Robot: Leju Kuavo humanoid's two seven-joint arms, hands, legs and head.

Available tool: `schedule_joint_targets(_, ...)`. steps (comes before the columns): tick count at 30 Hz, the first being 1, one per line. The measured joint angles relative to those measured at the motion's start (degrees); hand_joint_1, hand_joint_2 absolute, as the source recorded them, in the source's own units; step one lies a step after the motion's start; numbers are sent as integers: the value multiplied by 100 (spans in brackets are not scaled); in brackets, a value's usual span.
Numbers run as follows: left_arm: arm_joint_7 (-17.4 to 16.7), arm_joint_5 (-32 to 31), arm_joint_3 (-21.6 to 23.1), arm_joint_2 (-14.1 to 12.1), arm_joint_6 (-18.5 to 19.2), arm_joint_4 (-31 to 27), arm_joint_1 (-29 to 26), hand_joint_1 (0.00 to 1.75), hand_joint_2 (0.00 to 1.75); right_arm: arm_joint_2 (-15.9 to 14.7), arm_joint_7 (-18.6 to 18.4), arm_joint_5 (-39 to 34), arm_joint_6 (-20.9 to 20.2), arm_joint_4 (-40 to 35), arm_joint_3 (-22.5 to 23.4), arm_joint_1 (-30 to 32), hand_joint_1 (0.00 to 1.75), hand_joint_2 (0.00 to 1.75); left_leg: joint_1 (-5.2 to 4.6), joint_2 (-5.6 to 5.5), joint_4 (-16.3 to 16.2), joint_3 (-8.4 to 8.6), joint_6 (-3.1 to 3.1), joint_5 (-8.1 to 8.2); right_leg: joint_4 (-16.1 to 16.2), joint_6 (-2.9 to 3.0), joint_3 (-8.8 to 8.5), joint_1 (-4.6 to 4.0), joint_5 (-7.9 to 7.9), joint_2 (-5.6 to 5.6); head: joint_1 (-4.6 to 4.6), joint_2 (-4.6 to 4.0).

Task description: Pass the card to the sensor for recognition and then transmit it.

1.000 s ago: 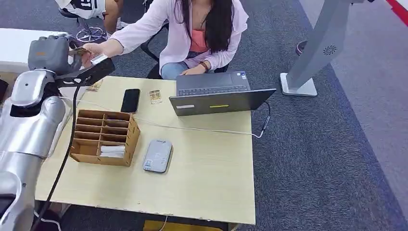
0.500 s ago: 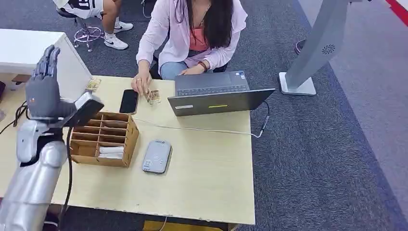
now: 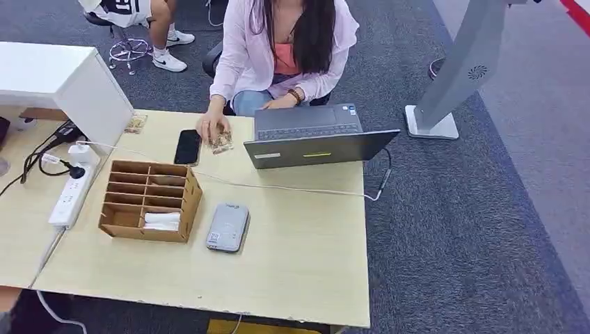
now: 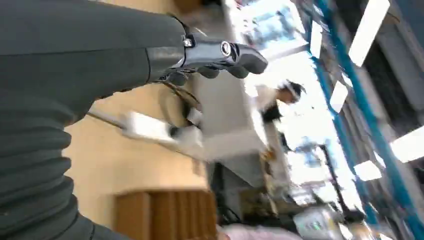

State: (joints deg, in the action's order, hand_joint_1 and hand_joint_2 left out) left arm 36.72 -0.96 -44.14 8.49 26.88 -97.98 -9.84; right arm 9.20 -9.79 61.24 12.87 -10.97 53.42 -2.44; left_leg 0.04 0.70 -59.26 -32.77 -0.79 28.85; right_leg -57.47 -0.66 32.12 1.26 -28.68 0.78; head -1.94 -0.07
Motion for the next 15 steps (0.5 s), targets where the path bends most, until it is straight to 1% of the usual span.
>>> schedule_joint_targets(1,-66,-55,-510,76,128,238,61,0,0,24,0,0,7,0,31,-2,0,175,1,7,0,3,0,0,0,1,-1,-1,1,6,9,0)
schedule_joint_targets(2,-308,-40,-995,130,102,565,161,0,0,30,0,6,18,2,57,1,0,175,0,4,0,3,0,-1,0,1,-3,-1,1,2,11,0)
schedule_joint_targets(3,-576,17,-1415,141,-24,1017,330,0,0,31,-11,43,15,4,72,-1,0,175,0,-11,2,0,-1,-4,0,1,-10,1,0,-12,7,0)
schedule_joint_targets(4,-873,164,-1920,93,-324,1722,524,0,0,33,-9,121,-11,4,83,-11,0,0,-3,-17,4,4,0,-4,-1,4,-20,0,-2,-19,0,0)
schedule_joint_targets(5,-1098,383,-2342,-23,-665,2474,651,0,0,33,-7,203,-71,4,81,-30,0,0,-3,-12,6,14,3,-2,-2,8,-25,0,-4,-14,-4,0)
schedule_joint_targets(7,-1301,910,-3082,-218,-1292,4032,809,0,0,28,26,368,-190,2,79,-48,0,0,1,5,4,34,13,5,-2,11,-26,-1,-5,4,48,0)
schedule_joint_targets(8,-1406,1102,-3277,-250,-1438,4601,869,0,175,20,39,424,-236,0,75,-48,0,175,0,-7,3,29,10,3,-2,10,-27,0,-7,-8,52,0)
schedule_joint_targets(9,-1541,1220,-3455,-253,-1613,5247,935,0,175,0,63,481,-278,-7,66,-54,0,175,1,-38,2,20,-2,-4,0,4,-31,4,-10,-40,50,0)
schedule_joint_targets(11,-1755,1259,-3695,-244,-1915,6139,1054,0,175,-15,133,531,-323,-7,29,-73,0,175,1,-79,-3,15,-7,-4,5,-8,-34,7,-19,-85,37,0)
schedule_joint_targets(13,-1911,1206,-3713,-213,-2098,6756,1128,0,175,-55,252,441,-382,-24,-87,-84,0,175,2,-80,-6,17,-9,-3,14,-12,-45,6,-16,-85,4,0)
schedule_joint_targets(15,-1975,1171,-3693,-240,-2169,7193,1202,0,175,-90,315,241,-415,-59,-253,-70,0,175,-1,-75,-8,19,-13,-1,14,-17,-56,8,-10,-81,4,0)
